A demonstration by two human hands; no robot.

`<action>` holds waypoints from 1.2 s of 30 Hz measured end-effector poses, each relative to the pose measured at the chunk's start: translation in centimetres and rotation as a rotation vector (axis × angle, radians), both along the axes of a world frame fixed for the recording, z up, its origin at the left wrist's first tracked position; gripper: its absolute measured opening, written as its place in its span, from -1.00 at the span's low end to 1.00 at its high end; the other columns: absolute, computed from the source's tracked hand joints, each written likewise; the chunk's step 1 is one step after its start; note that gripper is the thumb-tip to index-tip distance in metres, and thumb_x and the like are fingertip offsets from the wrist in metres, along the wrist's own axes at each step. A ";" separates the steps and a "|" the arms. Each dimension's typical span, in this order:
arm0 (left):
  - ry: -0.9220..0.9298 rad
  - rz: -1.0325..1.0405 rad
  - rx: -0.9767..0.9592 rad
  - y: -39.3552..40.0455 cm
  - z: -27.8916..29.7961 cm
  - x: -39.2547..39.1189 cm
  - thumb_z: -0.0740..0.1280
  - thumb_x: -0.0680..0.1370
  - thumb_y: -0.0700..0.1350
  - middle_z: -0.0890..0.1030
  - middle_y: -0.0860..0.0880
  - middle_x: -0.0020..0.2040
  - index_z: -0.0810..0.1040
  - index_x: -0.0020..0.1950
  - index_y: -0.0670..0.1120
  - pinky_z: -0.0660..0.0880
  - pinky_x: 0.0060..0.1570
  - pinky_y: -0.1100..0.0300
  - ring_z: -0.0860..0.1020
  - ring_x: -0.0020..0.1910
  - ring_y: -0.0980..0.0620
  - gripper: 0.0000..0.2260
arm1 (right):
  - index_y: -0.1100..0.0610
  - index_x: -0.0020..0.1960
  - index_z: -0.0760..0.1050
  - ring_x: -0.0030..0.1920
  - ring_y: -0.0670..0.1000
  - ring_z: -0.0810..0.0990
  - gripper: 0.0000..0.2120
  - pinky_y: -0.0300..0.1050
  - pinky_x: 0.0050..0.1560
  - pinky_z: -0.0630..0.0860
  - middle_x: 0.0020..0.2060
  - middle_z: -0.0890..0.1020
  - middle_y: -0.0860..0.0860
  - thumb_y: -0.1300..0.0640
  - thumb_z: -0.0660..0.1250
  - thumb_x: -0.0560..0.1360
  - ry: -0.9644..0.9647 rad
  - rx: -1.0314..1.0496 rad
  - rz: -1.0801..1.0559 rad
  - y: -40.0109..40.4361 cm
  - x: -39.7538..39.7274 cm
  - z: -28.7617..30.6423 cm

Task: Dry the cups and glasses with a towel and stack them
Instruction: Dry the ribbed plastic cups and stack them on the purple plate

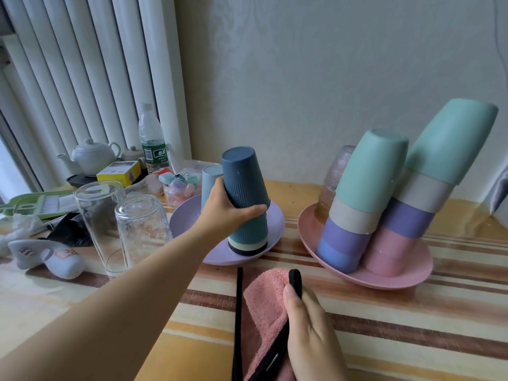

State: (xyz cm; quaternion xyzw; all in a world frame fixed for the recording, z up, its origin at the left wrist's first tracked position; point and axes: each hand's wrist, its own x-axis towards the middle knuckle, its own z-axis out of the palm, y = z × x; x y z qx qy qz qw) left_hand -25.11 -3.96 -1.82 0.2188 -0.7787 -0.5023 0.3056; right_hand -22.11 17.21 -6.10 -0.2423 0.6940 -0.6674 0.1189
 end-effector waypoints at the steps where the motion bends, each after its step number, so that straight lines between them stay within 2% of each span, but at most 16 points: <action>1: 0.025 0.003 0.036 -0.1 0.6 -0.1 0.62 0.27 -0.06 0.52 -0.01 0.16 0.33 0.23 0.00 0.52 0.14 -0.07 0.52 0.16 -0.01 -0.35 | -0.05 -0.30 0.43 -0.23 -0.47 0.50 -0.70 -0.58 -0.18 0.33 -0.35 0.60 -0.34 0.21 0.21 0.56 -0.006 0.008 0.002 0.0 0.0 0.1; 4: 0.067 0.028 0.032 -0.1 2.9 -0.1 0.62 0.28 -0.11 0.50 -0.03 0.17 0.29 0.23 -0.04 0.52 0.14 -0.01 0.51 0.17 -0.01 -0.32 | -0.07 -0.30 0.43 -0.25 -0.47 0.50 -0.69 -0.58 -0.19 0.32 -0.42 0.59 -0.20 0.21 0.22 0.56 -0.011 0.007 -0.003 0.2 0.1 0.1; 7: 0.142 0.056 -0.050 0.7 5.7 0.8 0.61 0.29 -0.13 0.50 0.00 0.14 0.26 0.26 -0.04 0.53 0.10 0.14 0.53 0.12 0.04 -0.30 | -0.13 -0.24 0.44 -0.21 -0.50 0.48 -0.72 -0.59 -0.16 0.31 -0.36 0.55 -0.24 0.18 0.21 0.56 -0.011 0.017 0.001 0.1 0.1 0.2; 11: 0.257 -0.027 -0.020 3.4 7.1 4.9 0.61 0.18 0.04 0.59 -0.04 0.10 0.35 0.20 -0.02 0.59 -0.03 0.20 0.62 0.04 0.08 -0.30 | -0.09 -0.26 0.45 -0.18 -0.52 0.47 -0.72 -0.59 -0.11 0.31 -0.36 0.56 -0.26 0.19 0.20 0.57 -0.019 0.024 0.014 0.1 0.0 0.3; 14: 0.236 -0.105 0.042 5.9 4.6 8.6 0.56 0.09 0.12 0.62 -0.06 0.07 0.42 0.13 0.10 0.61 -0.01 0.10 0.65 0.03 0.03 -0.34 | -0.07 -0.22 0.46 -0.16 -0.52 0.47 -0.75 -0.57 -0.08 0.32 -0.32 0.57 -0.27 0.16 0.17 0.59 -0.019 0.042 0.044 0.2 0.1 0.5; 16: 0.177 -0.135 0.103 7.5 2.1 10.6 0.57 0.07 0.13 0.64 -0.02 0.05 0.46 0.12 0.17 0.63 -0.03 0.04 0.65 0.02 0.03 -0.35 | -0.13 -0.16 0.45 -0.14 -0.57 0.43 -0.76 -0.65 -0.12 0.27 -0.23 0.54 -0.35 0.14 0.16 0.60 -0.019 0.035 0.040 0.4 0.3 0.9; 18: 0.139 -0.130 0.153 8.5 -0.3 11.6 0.57 0.07 0.14 0.65 0.05 0.01 0.49 0.09 0.23 0.63 -0.05 -0.01 0.65 0.01 0.02 -0.39 | -0.14 -0.18 0.46 -0.18 -0.60 0.42 -0.74 -0.66 -0.15 0.25 -0.27 0.49 -0.43 0.12 0.15 0.61 -0.048 0.025 0.003 0.5 0.3 1.3; 22: 0.128 -0.110 0.243 9.3 -3.3 12.1 0.56 0.09 0.13 0.66 0.13 -0.01 0.51 0.12 0.26 0.61 0.00 0.09 0.64 0.03 0.06 -0.38 | -0.16 -0.20 0.46 -0.15 -0.42 0.46 -0.76 -0.34 0.05 0.27 -0.22 0.46 -0.42 0.03 0.13 0.61 -0.070 0.038 -0.069 0.6 0.0 1.7; 25: 0.098 -0.136 0.236 9.3 -4.1 12.2 0.56 0.10 0.15 0.65 0.14 0.04 0.48 0.20 0.19 0.58 0.02 0.16 0.62 0.06 0.12 -0.32 | -0.10 -0.09 0.52 -0.03 -0.32 0.50 -0.79 -0.31 0.13 0.32 -0.15 0.54 -0.35 0.03 0.14 0.61 -0.057 -0.023 -0.154 0.7 -0.4 2.0; 28: 0.074 -0.115 0.255 9.3 -4.5 12.3 0.57 0.09 0.15 0.64 0.12 0.03 0.47 0.12 0.19 0.58 -0.03 0.22 0.63 0.02 0.17 -0.36 | -0.06 -0.13 0.53 -0.20 -0.49 0.47 -0.78 -0.48 -0.13 0.33 -0.33 0.57 -0.37 -0.02 0.15 0.59 0.034 -0.125 -0.248 1.3 -0.5 2.6; 31: 0.082 -0.137 0.261 9.5 -4.4 12.4 0.50 0.12 0.19 0.68 0.09 0.00 0.52 0.12 0.13 0.58 -0.06 0.25 0.65 -0.01 0.15 -0.41 | -0.02 -0.13 0.54 -0.20 -0.38 0.50 -0.73 -0.51 -0.14 0.35 -0.30 0.59 -0.29 -0.16 0.19 0.53 0.303 -0.165 -0.141 1.2 0.7 2.8; 32: 0.093 -0.152 0.259 9.6 -4.3 12.4 0.48 0.16 0.19 0.68 0.10 -0.01 0.53 0.13 0.11 0.58 -0.05 0.24 0.65 -0.02 0.14 -0.44 | -0.02 -0.05 0.56 -0.11 -0.36 0.50 -0.74 -0.48 -0.06 0.37 -0.20 0.61 -0.27 -0.14 0.19 0.52 0.418 -0.144 -0.065 0.9 1.2 2.4; 33: 0.103 -0.172 0.259 9.7 -4.3 12.4 0.45 0.20 0.16 0.69 0.10 -0.03 0.55 0.12 0.11 0.57 -0.06 0.23 0.65 -0.04 0.14 -0.49 | -0.03 0.10 0.56 0.09 -0.33 0.49 -0.72 -0.43 0.11 0.37 0.01 0.61 -0.25 -0.10 0.18 0.53 0.529 -0.101 0.005 0.5 1.8 1.9; 34: 0.106 -0.193 0.257 9.8 -4.3 12.4 0.42 0.23 0.10 0.69 0.11 -0.10 0.57 0.08 0.12 0.54 -0.12 0.25 0.64 -0.11 0.15 -0.58 | -0.03 0.31 0.46 0.33 -0.23 0.38 -0.62 -0.34 0.31 0.29 0.29 0.50 -0.17 -0.10 0.16 0.55 0.651 -0.037 0.056 0.0 2.3 1.1; 35: 0.102 -0.221 0.255 9.9 -4.3 12.4 0.39 0.27 0.02 0.68 0.11 -0.19 0.59 -0.01 0.14 0.50 -0.21 0.29 0.61 -0.22 0.16 -0.70 | -0.01 0.44 0.30 0.48 -0.13 0.19 -0.53 -0.23 0.44 0.15 0.47 0.29 -0.10 -0.13 0.10 0.58 0.753 0.030 0.086 -0.5 2.6 0.3; 36: 0.097 -0.255 0.249 10.0 -4.1 12.5 0.35 0.31 -0.07 0.64 0.10 -0.28 0.59 -0.08 0.14 0.46 -0.27 0.31 0.56 -0.31 0.15 -0.78 | -0.03 0.49 0.18 0.53 -0.09 0.02 -0.50 -0.15 0.49 0.04 0.53 0.09 -0.10 -0.16 0.03 0.59 0.791 0.083 0.088 -0.7 2.8 -0.2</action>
